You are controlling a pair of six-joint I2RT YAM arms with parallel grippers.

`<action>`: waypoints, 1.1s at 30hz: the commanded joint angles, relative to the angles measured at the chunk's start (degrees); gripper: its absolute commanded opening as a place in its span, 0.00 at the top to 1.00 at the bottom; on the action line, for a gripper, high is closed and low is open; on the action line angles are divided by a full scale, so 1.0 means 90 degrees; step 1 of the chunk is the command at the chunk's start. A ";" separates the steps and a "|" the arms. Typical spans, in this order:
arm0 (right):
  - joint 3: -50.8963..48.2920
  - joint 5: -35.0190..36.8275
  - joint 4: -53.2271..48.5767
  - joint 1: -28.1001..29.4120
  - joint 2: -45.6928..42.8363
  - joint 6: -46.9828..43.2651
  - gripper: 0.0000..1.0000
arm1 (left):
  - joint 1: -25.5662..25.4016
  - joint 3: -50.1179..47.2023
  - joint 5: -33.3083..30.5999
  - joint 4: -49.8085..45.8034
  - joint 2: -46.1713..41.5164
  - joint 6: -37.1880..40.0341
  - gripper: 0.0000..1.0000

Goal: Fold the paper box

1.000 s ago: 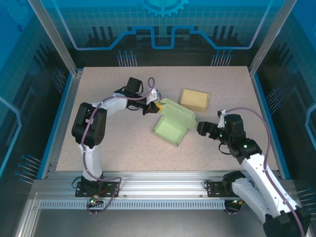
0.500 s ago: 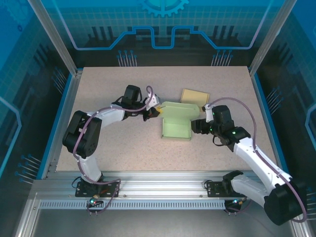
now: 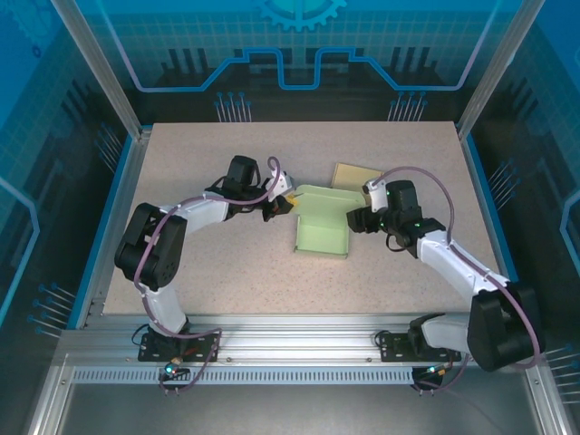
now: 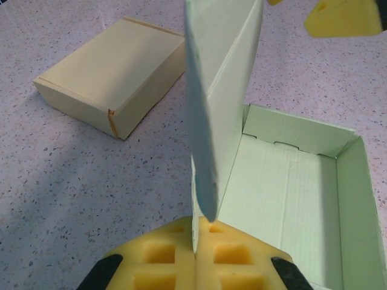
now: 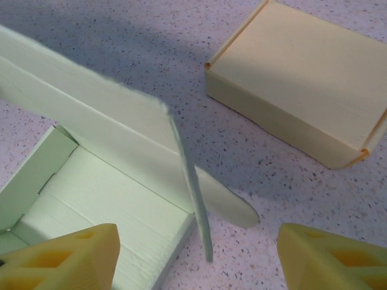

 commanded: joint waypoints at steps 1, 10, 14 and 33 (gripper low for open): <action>0.0249 -0.0288 0.0456 -0.0146 0.0142 -0.0234 0.34 | -0.0006 0.0171 0.0006 -0.0255 -0.0032 0.0096 1.00; 0.0252 -0.0611 0.0604 -0.0410 0.0446 -0.0300 0.36 | -0.0001 0.0269 0.0024 -0.0457 -0.0001 0.0214 1.00; 0.0260 -0.0760 0.0659 -0.0447 0.0614 -0.0289 0.44 | -0.0003 0.0270 0.0014 -0.0429 0.0002 0.0124 1.00; 0.0070 0.0671 0.0919 0.0457 0.0227 0.1228 0.97 | -0.1478 -0.0356 -0.4072 0.0828 -0.0551 -0.2255 1.00</action>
